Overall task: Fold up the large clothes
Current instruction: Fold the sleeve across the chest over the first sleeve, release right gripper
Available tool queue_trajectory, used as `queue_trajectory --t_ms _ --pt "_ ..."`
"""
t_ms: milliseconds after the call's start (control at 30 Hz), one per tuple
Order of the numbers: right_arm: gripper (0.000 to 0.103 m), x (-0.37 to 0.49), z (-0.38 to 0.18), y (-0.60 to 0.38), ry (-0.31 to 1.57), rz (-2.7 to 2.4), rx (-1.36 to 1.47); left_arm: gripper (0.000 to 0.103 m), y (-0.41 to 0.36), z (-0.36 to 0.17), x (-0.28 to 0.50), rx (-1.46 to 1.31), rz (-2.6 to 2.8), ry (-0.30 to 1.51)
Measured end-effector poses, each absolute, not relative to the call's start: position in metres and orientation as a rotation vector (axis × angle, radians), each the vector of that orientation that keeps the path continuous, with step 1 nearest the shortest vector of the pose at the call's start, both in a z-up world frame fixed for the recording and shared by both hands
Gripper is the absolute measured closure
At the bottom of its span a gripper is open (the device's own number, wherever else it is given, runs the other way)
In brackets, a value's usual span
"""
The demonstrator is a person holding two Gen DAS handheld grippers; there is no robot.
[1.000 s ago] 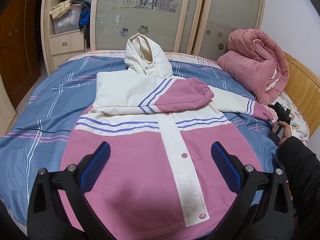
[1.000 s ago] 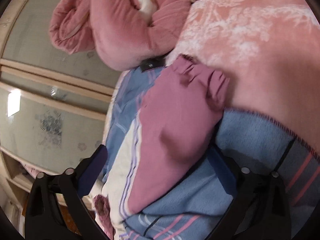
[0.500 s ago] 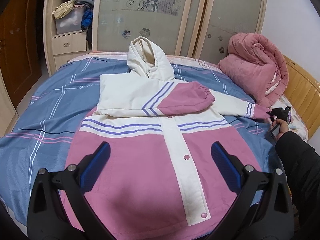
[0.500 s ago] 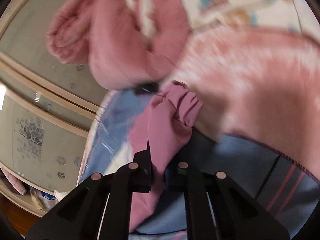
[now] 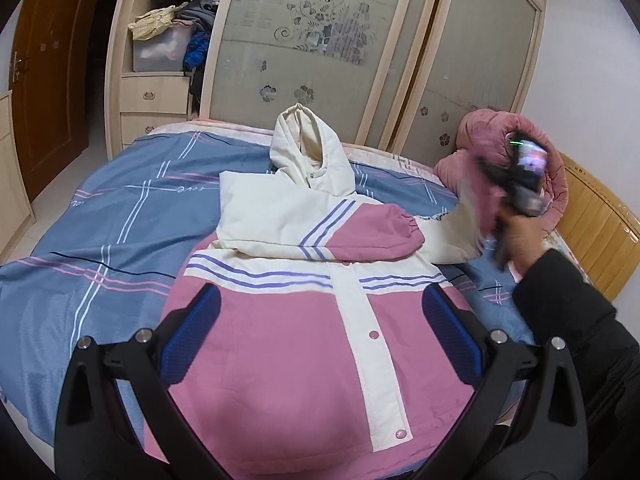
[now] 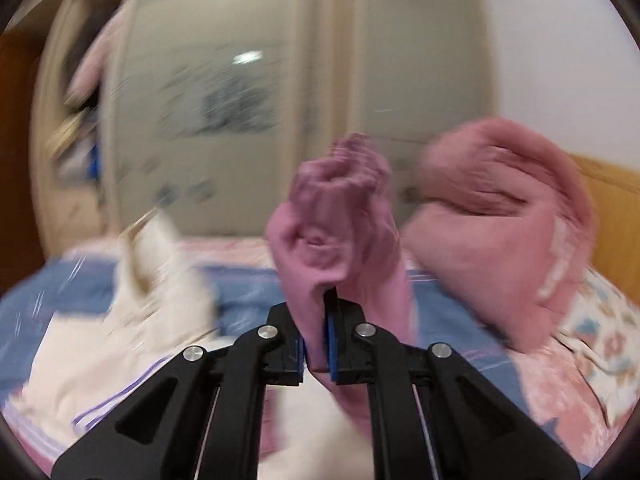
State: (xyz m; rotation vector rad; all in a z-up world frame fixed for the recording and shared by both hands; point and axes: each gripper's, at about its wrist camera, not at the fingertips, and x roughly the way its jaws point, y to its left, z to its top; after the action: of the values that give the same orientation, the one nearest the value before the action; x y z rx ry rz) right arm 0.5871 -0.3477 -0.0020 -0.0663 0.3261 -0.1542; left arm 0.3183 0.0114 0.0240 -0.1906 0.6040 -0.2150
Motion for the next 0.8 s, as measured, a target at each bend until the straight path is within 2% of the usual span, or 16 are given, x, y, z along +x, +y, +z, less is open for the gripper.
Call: queue_trajectory --t_ms 67,133,200,267,300,367,433,500,800 --pt "0.093 0.603 -0.034 -0.3 0.386 -0.111 -0.137 0.002 0.016 0.027 0.315 -0.198 -0.213 0.595" --pt "0.084 0.616 -0.073 -0.26 0.474 -0.061 -0.168 0.002 0.022 0.031 0.312 -0.207 -0.208 0.583" --pt "0.064 0.624 -0.109 -0.229 0.557 -0.005 -0.179 0.002 0.029 0.034 0.309 -0.217 -0.2 0.572" --pt "0.04 0.628 -0.15 -0.197 0.714 0.035 -0.229 0.002 0.034 0.037 0.307 -0.225 -0.19 0.566" --pt "0.034 0.62 -0.159 -0.187 0.735 0.035 -0.229 0.002 0.037 0.037 0.308 -0.228 -0.181 0.565" --pt "0.014 0.594 -0.157 -0.179 0.697 0.066 -0.195 0.002 0.042 0.037 0.307 -0.228 -0.168 0.569" --pt "0.005 0.553 -0.145 -0.172 0.63 0.126 -0.199 0.002 0.046 0.036 0.307 -0.235 -0.155 0.574" --pt "0.001 0.511 -0.131 -0.173 0.57 0.16 -0.198 0.002 0.049 0.034 0.307 -0.235 -0.144 0.577" --pt "0.001 0.318 -0.038 -0.247 0.513 -0.031 -0.044 0.002 0.037 0.023 0.302 -0.2 -0.108 0.612"
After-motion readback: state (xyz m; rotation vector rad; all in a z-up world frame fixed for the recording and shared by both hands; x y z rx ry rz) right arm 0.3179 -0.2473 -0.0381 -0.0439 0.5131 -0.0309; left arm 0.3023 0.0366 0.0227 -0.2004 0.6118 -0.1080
